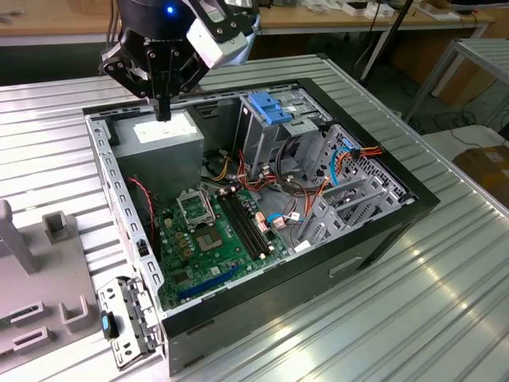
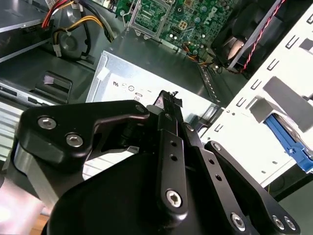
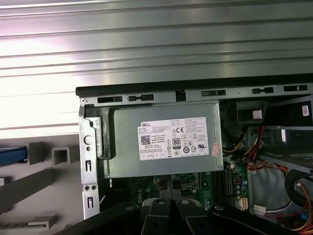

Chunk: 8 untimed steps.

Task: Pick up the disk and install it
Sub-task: 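Reach for the disk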

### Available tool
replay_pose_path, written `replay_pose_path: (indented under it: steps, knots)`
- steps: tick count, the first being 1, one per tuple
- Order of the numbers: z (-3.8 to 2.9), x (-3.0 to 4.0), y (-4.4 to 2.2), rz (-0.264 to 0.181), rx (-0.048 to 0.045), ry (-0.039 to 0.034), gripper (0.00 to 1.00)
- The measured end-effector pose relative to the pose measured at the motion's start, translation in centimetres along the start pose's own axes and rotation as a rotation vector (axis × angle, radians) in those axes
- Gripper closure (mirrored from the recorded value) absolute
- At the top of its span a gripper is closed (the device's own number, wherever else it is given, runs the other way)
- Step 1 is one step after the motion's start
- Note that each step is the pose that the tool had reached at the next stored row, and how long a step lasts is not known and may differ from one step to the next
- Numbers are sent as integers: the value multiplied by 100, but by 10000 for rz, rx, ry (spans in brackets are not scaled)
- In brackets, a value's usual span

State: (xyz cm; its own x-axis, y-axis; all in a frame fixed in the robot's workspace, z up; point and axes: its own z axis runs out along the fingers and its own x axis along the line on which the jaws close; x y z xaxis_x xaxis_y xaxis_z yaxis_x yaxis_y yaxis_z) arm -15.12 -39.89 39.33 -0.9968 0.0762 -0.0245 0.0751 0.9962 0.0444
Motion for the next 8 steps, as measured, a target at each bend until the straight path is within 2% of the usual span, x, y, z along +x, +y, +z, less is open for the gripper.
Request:
replay_pose_path:
  steps: [8]
  knots:
    - [-3, 114, -9, 0, -1, 0, 89]
